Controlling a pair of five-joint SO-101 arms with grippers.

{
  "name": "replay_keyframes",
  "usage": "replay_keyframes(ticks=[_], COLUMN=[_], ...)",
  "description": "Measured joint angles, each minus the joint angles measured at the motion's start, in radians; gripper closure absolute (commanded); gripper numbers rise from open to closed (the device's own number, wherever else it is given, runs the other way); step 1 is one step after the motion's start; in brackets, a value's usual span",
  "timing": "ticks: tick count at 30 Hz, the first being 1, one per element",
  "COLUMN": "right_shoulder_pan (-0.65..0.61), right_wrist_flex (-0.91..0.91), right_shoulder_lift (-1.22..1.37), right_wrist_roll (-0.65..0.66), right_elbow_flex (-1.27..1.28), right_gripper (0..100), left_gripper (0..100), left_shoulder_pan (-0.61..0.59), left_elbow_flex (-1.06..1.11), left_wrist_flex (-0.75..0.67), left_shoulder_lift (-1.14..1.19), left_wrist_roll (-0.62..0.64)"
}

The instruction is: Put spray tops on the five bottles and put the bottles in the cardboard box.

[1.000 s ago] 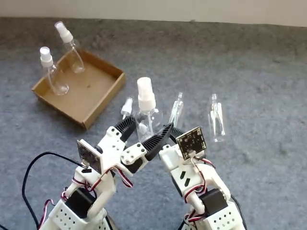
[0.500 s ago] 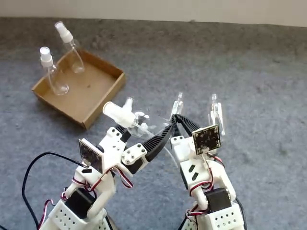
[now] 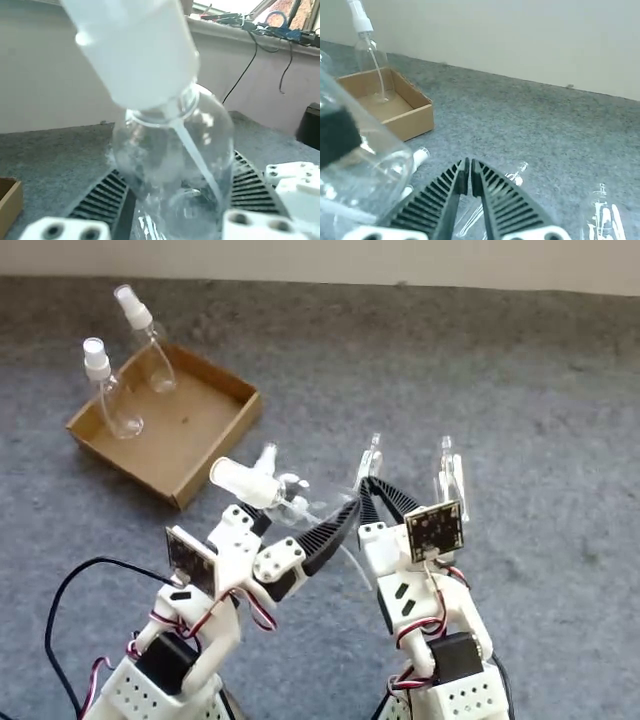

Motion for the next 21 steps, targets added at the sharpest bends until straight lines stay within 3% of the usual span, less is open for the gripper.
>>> replay_keyframes(ticks=[10,21], right_shoulder_pan=[-0.006,-0.006], right_wrist_flex=[-0.017,-0.017], right_shoulder_lift=[-0.003,-0.003], right_wrist_roll=[-0.003,-0.003], right_elbow_flex=[0.002,0.002], right_gripper=[99.3,99.3], left_gripper=[86,86], left_shoulder_pan=[-0.152,-0.46], left_elbow_flex=[0.0,-0.023], left_wrist_flex=[0.006,0.006], left_shoulder_lift=[0.012,0.012], left_wrist_roll=[-0.002,-0.006])
